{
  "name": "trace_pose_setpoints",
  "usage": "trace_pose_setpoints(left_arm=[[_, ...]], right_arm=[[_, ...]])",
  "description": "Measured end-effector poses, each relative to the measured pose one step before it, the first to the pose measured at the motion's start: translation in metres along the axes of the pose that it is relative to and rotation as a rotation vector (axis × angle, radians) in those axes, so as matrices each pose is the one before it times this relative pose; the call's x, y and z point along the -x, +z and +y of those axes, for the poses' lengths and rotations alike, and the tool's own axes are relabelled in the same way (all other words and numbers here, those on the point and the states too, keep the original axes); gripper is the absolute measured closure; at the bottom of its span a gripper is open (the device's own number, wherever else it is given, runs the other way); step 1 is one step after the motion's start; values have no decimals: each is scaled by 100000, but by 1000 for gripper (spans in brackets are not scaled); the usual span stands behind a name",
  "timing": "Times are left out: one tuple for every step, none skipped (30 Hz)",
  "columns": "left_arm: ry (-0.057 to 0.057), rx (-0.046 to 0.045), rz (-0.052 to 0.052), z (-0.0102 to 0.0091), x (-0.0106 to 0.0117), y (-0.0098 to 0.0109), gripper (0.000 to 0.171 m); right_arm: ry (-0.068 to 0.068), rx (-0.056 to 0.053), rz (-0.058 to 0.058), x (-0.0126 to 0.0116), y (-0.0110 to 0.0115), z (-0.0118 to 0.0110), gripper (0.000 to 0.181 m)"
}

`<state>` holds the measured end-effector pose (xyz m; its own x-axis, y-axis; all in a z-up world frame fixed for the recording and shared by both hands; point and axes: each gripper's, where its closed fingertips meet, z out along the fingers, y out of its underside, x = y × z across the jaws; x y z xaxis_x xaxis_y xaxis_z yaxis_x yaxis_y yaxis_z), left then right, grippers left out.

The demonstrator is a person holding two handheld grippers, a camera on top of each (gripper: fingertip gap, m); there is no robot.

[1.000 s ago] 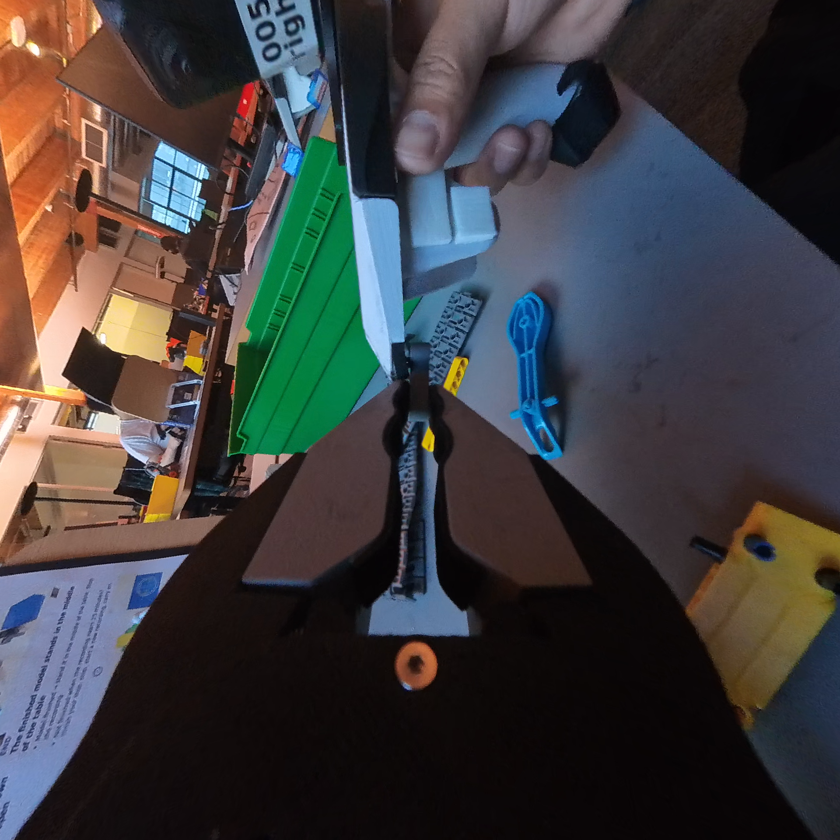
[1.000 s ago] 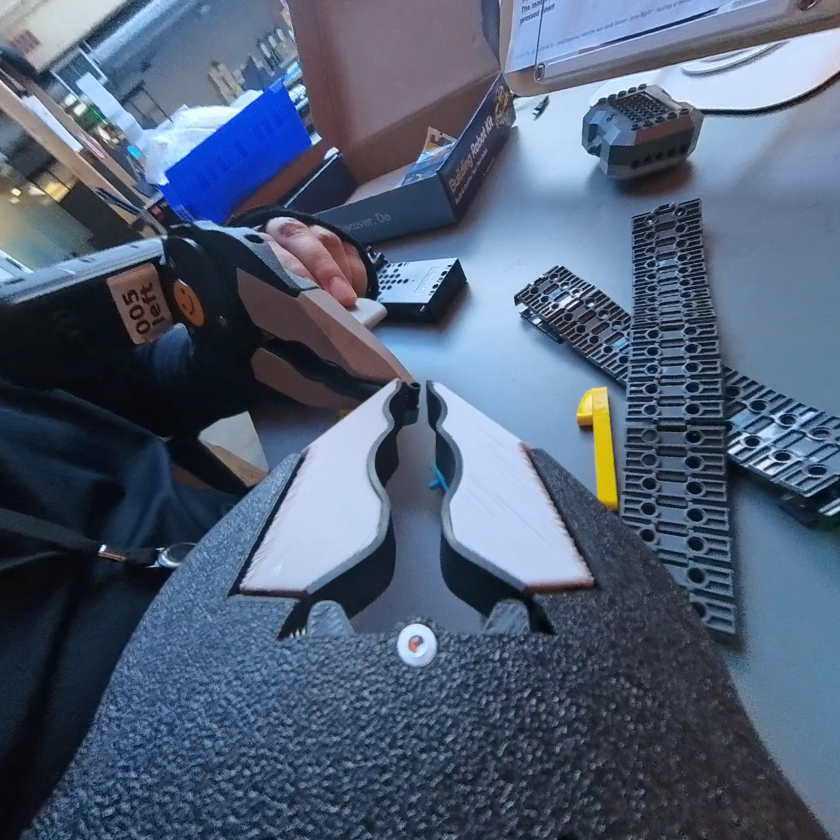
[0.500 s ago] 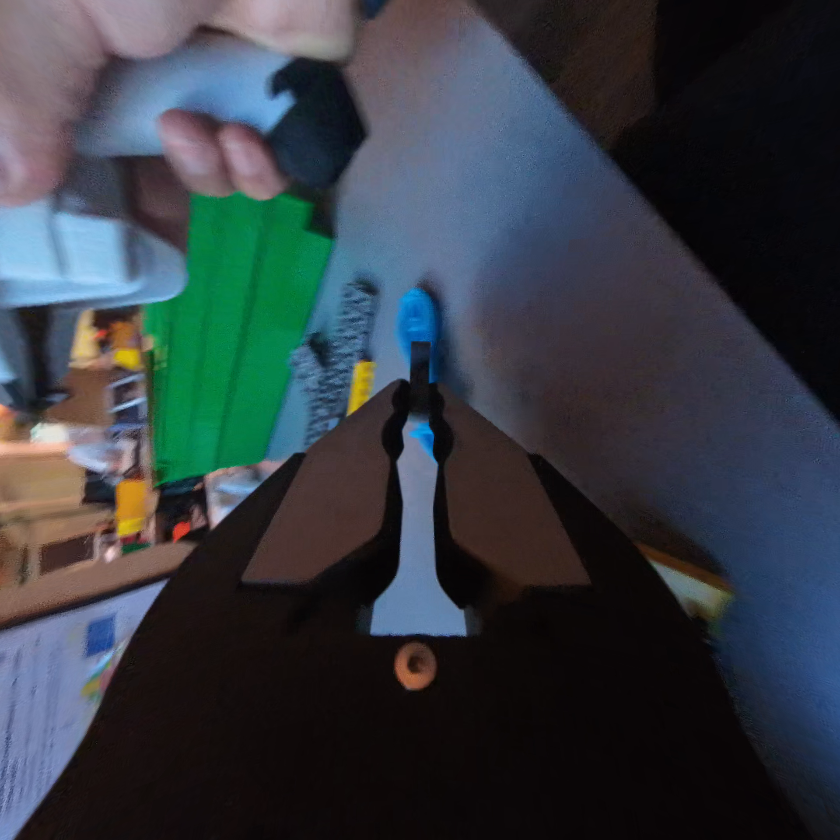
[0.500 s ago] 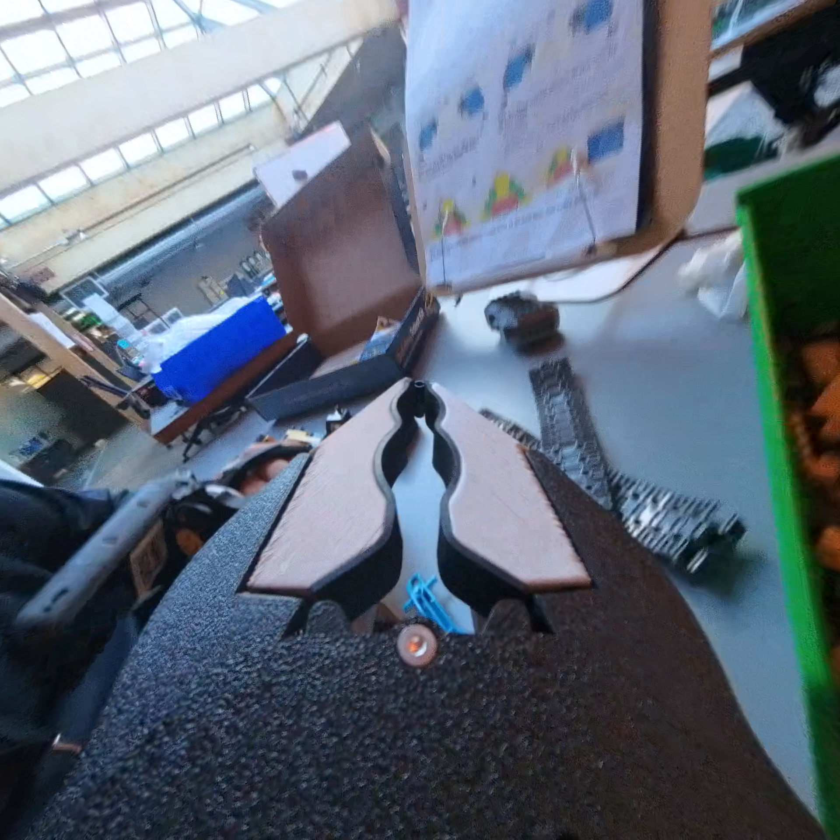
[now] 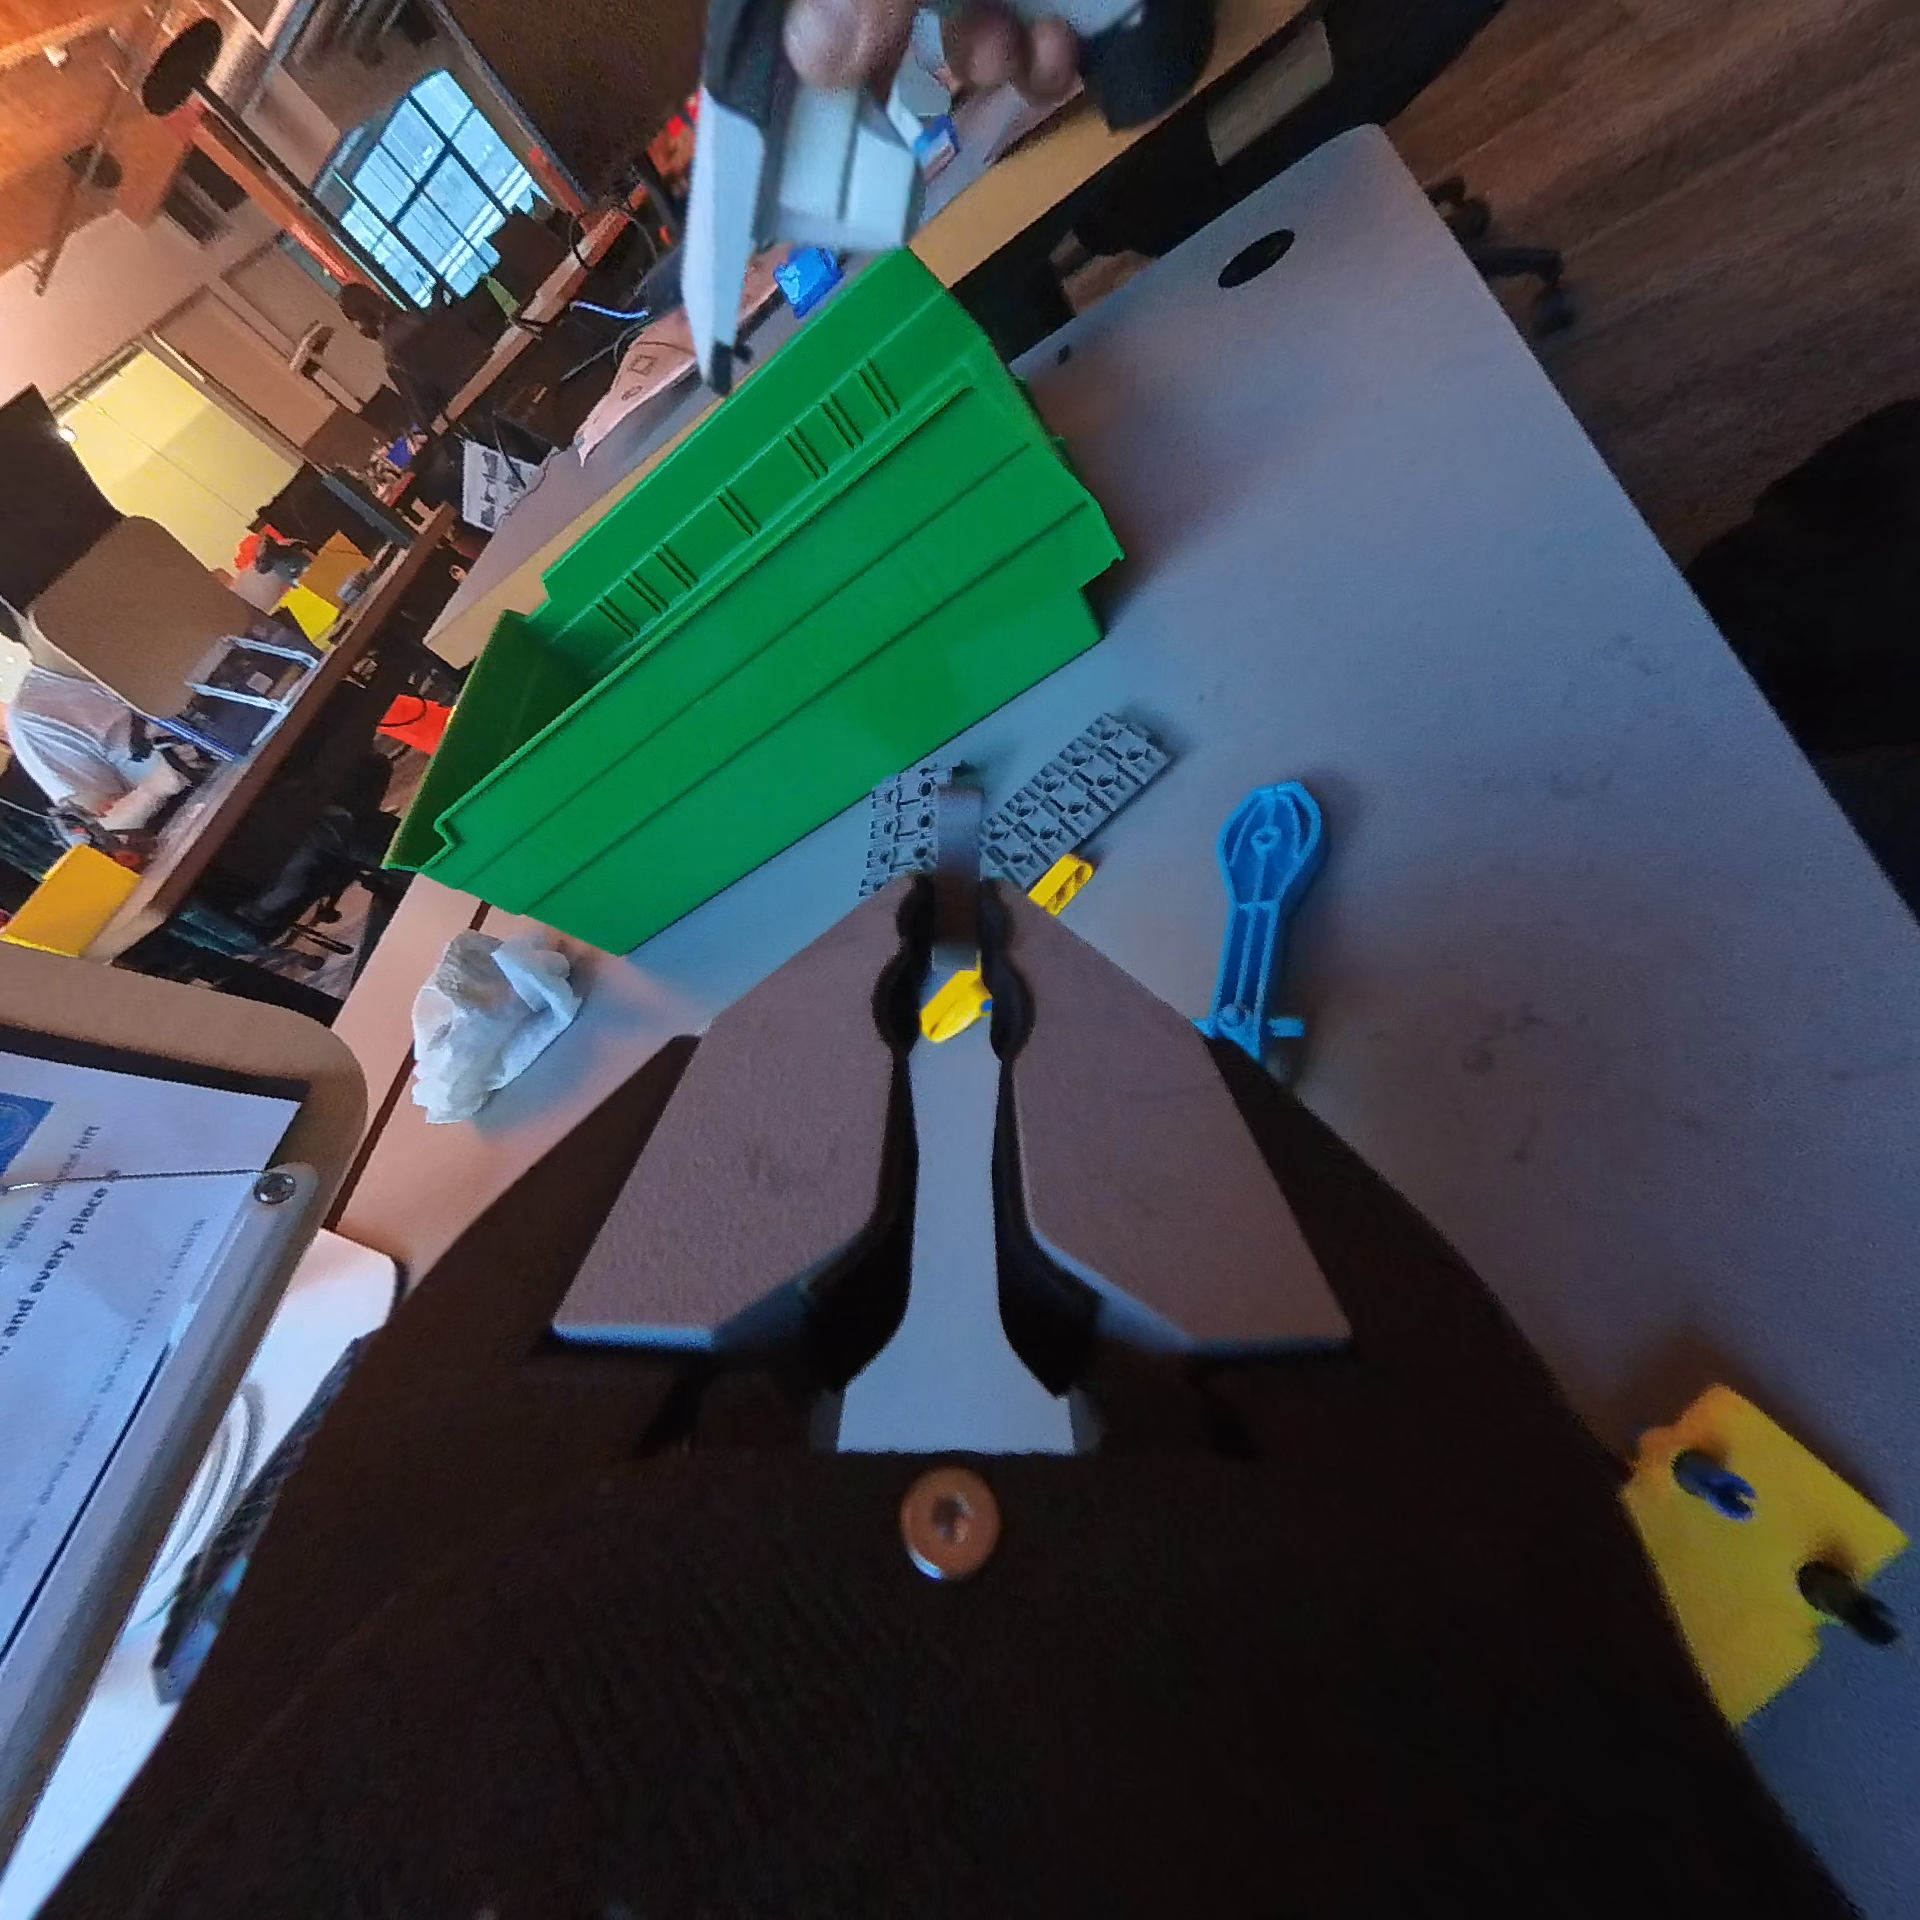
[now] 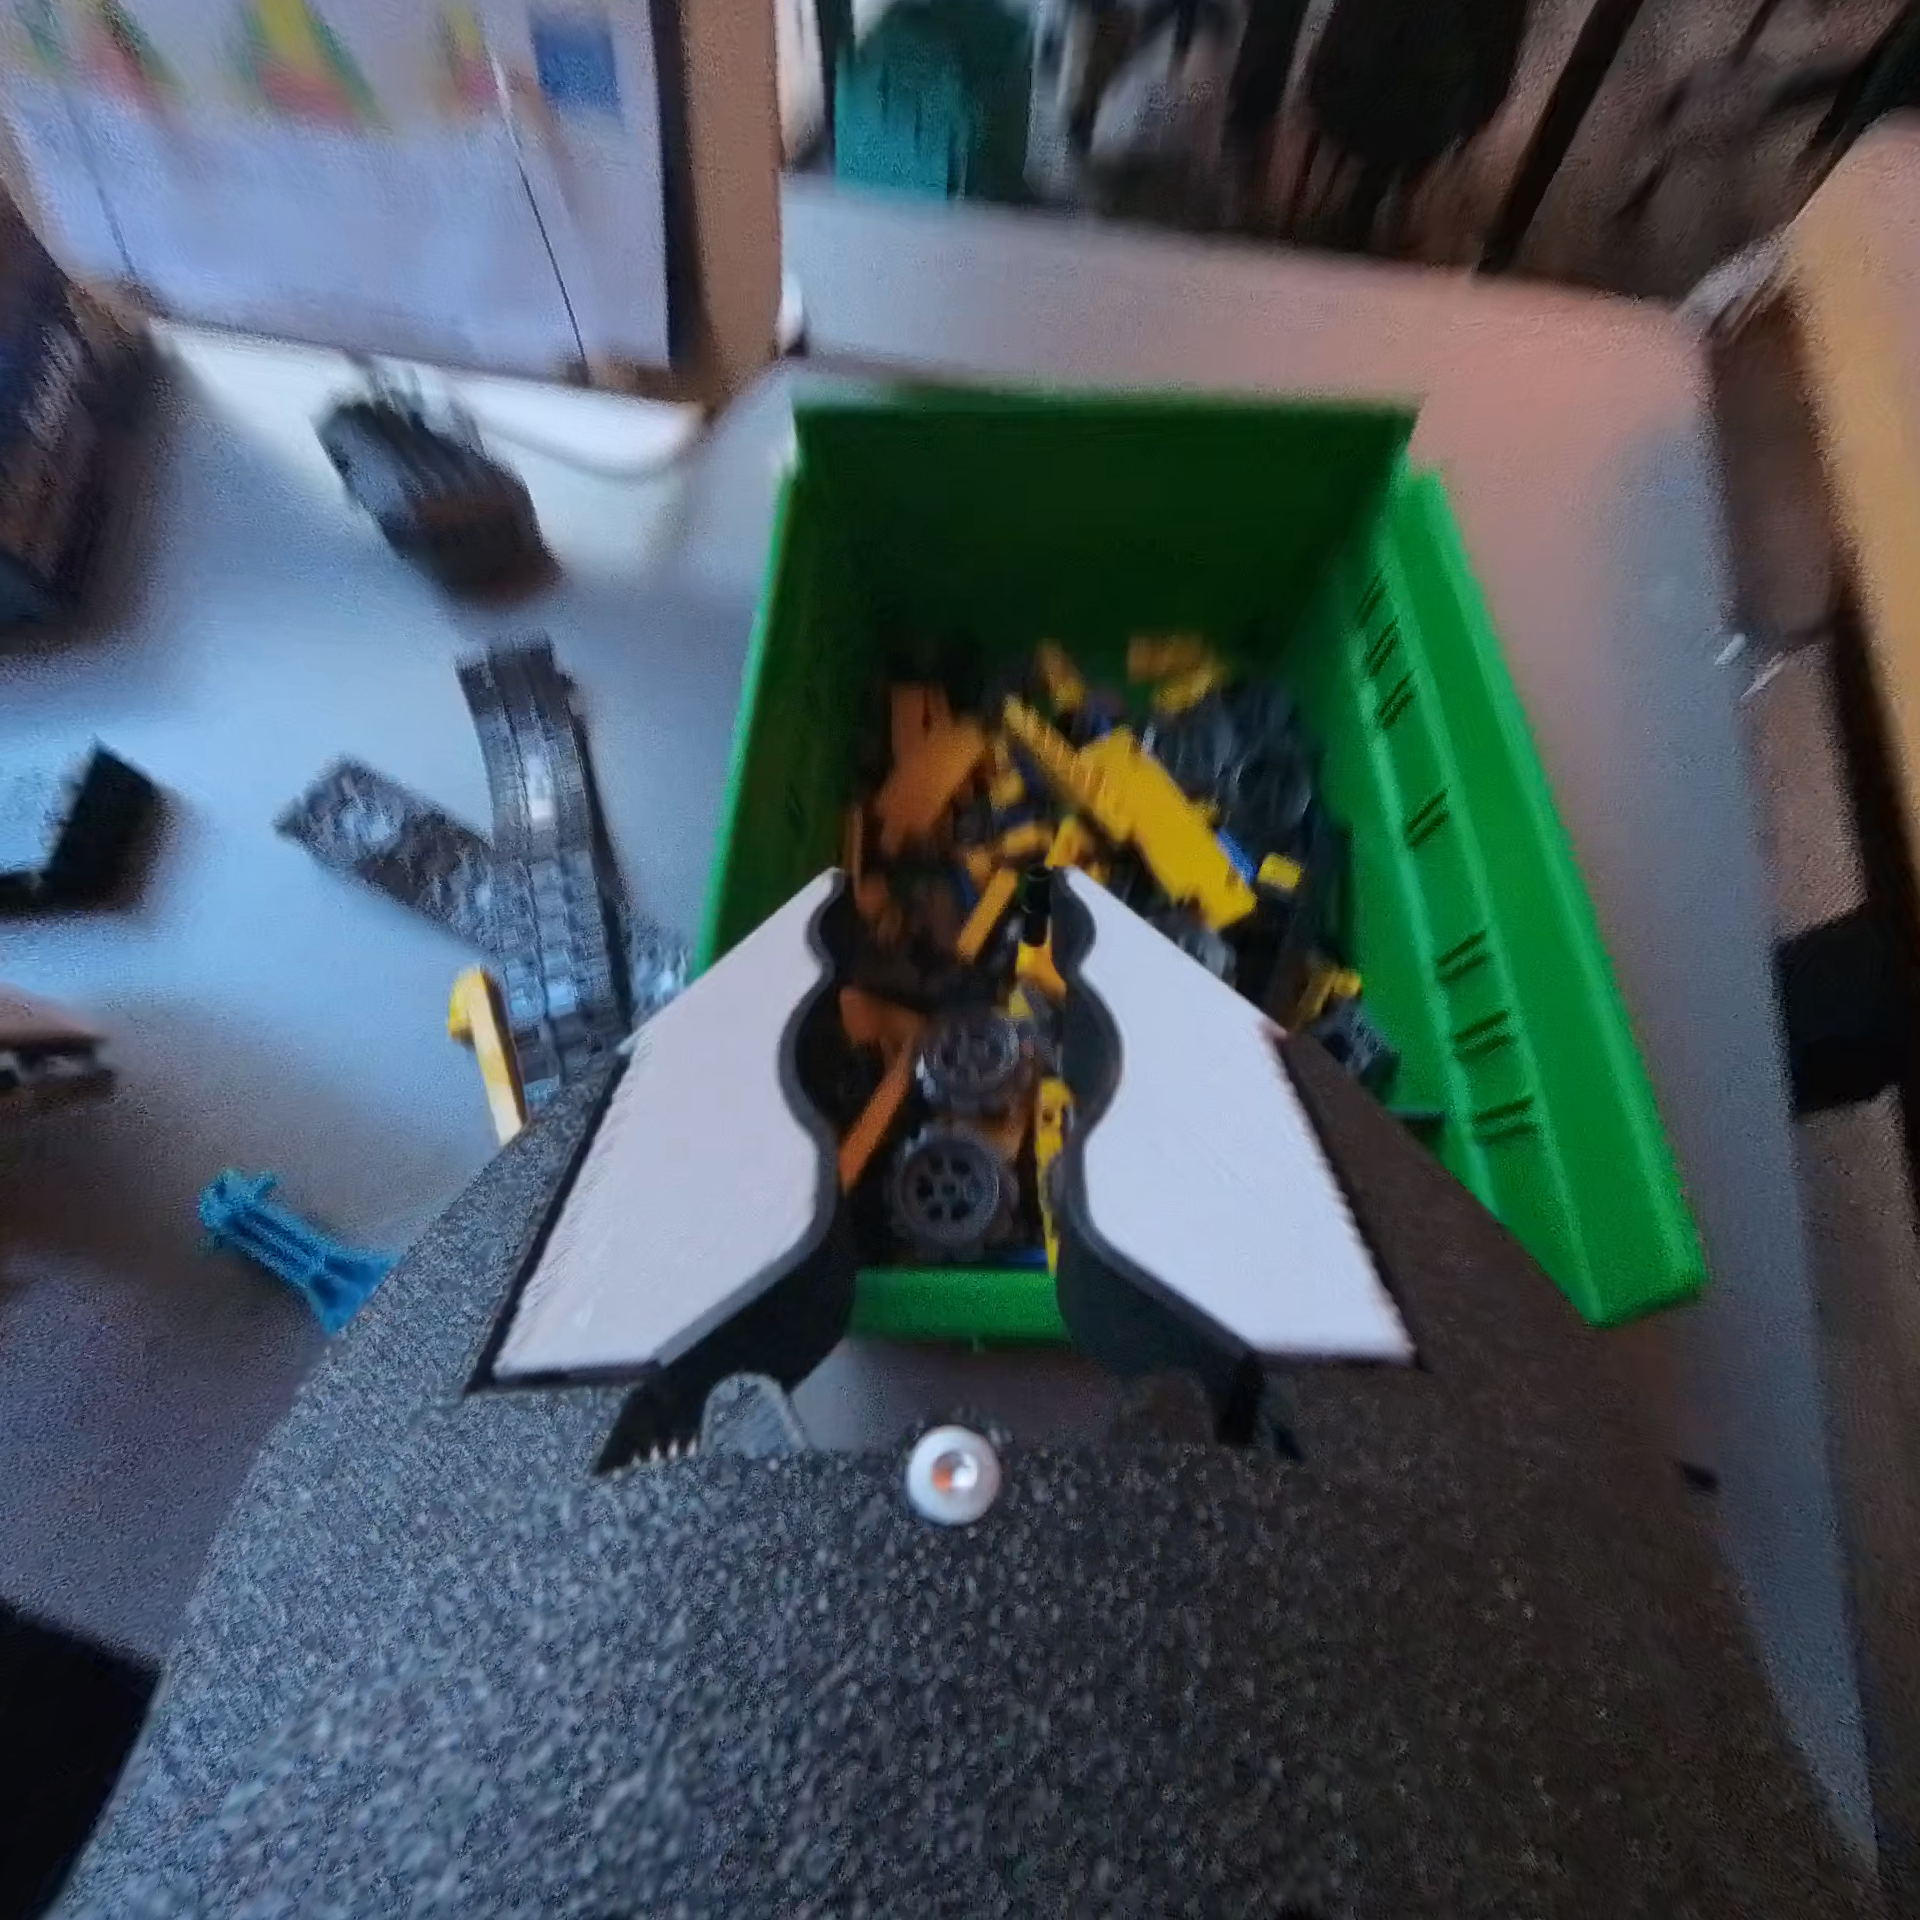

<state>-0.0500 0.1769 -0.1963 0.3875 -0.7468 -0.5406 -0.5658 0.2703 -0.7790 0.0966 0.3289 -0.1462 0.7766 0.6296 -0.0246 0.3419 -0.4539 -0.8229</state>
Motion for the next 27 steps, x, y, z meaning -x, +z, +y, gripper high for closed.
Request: trace_pose_setpoints(left_arm=[[-674,-136,159,74,-10,-23,166],[-991,72,-274,134,123,-19,166],[-1756,-406,34,74,157,-17,166],[-2764,-1170,833,-35,105,-28,166],[-3483,-1402,1282,-57,63,-15,166],[-3520,-988,1164,24,74,26,165],[-3110,-525,1072,119,72,55,165],[-2623,-103,1035,181,51,57,165],[-2222,380,1116,245,15,66,165],[-1824,450,433,196,99,30,166],[-1185,-366,-234,31,167,-47,165],[-634,-1224,-231,-146,151,-114,165],[-177,-2028,275,-310,54,-144,165],[165,-2383,427,-386,4,-147,165],[597,-2240,556,-366,-67,-124,166],[992,-1866,287,-327,-82,-96,166],[1610,-1360,-14,-262,-107,-67,166],[1949,-1028,293,-238,-200,-39,166],[2308,-635,70,-204,-216,-36,166],[2985,-301,-742,-194,-134,-52,166],[3921,-808,-845,-309,-165,-77,166],[4384,-1160,-1269,-372,-122,-92,166],[4107,-676,-2079,-330,41,-105,166],[3287,98,-1910,-194,76,-82,166],[2327,369,-514,-138,-69,-51,166],[1457,839,-611,7,-18,16,165],[966,-372,-1021,-164,88,-58,165]], right_arm=[[-238,209,-905,-51,269,339,147],[-681,-2441,-699,156,-45,-120,148],[-238,-1783,-487,203,-163,-106,148],[-211,-608,-1024,291,-100,21,147],[-412,1015,-1685,330,19,254,144],[-230,2480,-1368,146,121,473,141],[673,2197,77,-207,107,429,141],[1614,936,658,-425,42,274,140],[2039,412,-385,-289,-26,192,140],[2117,-504,-1558,98,-194,16,140],[1023,-3117,-3704,885,-393,-387,140],[-1020,-5317,-6883,1938,-478,-670,142],[-2264,-4854,-9195,2723,-262,-541,146],[-2397,-2519,-11017,3242,152,-97,152],[-1438,-162,-12330,3423,599,368,156],[514,974,-10853,2978,995,602,156],[1961,966,-7661,2159,1197,676,156],[2188,609,-5620,1552,1190,654,155],[2007,-190,-3602,982,1062,511,153],[2322,-552,-216,227,896,444,152],[2616,474,1733,-279,729,511,152],[2472,961,1123,-314,577,486,149],[2584,378,22,-215,415,341,148],[2603,-178,-822,-89,274,182,151],[1757,-1091,-1919,156,113,-44,155],[644,-2217,-2256,326,1,-256,165],[-224,-1623,-1071,226,-32,-232,169]])
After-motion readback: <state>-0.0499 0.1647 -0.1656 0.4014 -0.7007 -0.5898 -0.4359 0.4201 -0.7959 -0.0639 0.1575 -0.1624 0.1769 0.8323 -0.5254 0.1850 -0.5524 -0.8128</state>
